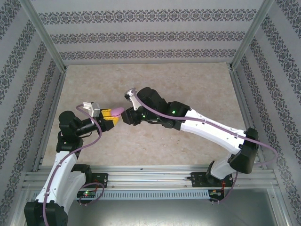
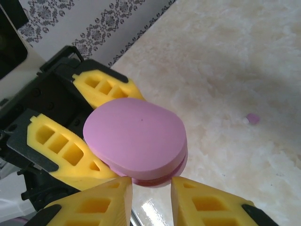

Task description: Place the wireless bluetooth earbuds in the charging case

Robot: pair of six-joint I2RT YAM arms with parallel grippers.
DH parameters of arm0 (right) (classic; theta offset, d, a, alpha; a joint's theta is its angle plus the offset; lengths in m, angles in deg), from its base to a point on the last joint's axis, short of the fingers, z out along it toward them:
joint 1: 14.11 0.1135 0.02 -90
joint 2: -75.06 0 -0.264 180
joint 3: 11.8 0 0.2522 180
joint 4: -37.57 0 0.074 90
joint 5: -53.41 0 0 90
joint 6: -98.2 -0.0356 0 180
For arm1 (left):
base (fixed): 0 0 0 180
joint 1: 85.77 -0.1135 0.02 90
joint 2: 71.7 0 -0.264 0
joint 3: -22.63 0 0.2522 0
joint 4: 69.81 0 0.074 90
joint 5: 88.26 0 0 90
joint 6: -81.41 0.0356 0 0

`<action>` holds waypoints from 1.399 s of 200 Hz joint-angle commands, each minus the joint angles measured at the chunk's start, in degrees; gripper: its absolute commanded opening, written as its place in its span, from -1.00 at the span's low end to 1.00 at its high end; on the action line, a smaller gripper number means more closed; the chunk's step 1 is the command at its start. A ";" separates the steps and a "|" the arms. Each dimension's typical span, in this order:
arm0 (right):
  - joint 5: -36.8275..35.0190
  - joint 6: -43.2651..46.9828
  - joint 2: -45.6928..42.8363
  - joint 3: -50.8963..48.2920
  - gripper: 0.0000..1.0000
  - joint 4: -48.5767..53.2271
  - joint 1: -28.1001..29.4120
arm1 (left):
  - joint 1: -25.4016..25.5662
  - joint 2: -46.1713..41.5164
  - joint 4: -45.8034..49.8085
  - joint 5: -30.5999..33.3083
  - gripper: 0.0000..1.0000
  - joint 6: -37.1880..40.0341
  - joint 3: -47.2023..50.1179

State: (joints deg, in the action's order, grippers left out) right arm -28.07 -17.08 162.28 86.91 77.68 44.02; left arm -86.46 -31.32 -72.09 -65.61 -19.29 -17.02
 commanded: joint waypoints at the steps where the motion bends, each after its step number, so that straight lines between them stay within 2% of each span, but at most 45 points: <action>1: 1.33 1.20 0.78 3.46 -0.45 -1.09 -0.84 | 1.04 -0.65 1.62 -2.19 -0.50 1.90 0.76; 102: 5.12 -0.19 5.85 6.32 -0.38 -1.24 -4.50 | 1.02 -0.22 0.13 -1.69 -0.50 0.81 1.46; 146: 5.02 -1.31 3.20 5.81 -0.35 -2.52 -4.54 | 1.02 0.91 1.81 0.63 -0.52 1.44 0.87; 175: 2.24 -2.69 0.70 4.67 -0.27 -1.92 -4.67 | 0.86 1.60 3.25 2.17 -0.53 2.20 0.27; 197: -1.83 -5.94 -0.86 2.88 -0.18 -0.60 -5.26 | 0.62 1.80 5.08 3.80 -0.55 2.73 -0.25; 223: -6.59 -12.49 -1.91 -2.17 -0.16 -0.06 -7.35 | -0.24 1.64 7.68 5.55 -0.56 3.84 -1.07; 250: -5.45 -17.86 -0.02 -7.05 -0.17 -2.63 -9.56 | -0.83 1.46 8.12 6.31 -0.56 4.11 -1.27; 280: -2.43 -21.18 6.50 -7.79 -0.19 -6.75 -10.27 | -1.25 1.13 8.12 6.70 -0.56 4.27 -1.18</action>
State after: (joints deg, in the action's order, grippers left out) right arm -31.59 -33.16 164.07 79.81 75.08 33.79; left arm -86.81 -29.44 -64.61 -59.41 -16.52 -16.48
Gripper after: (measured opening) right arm 0.411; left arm 0.268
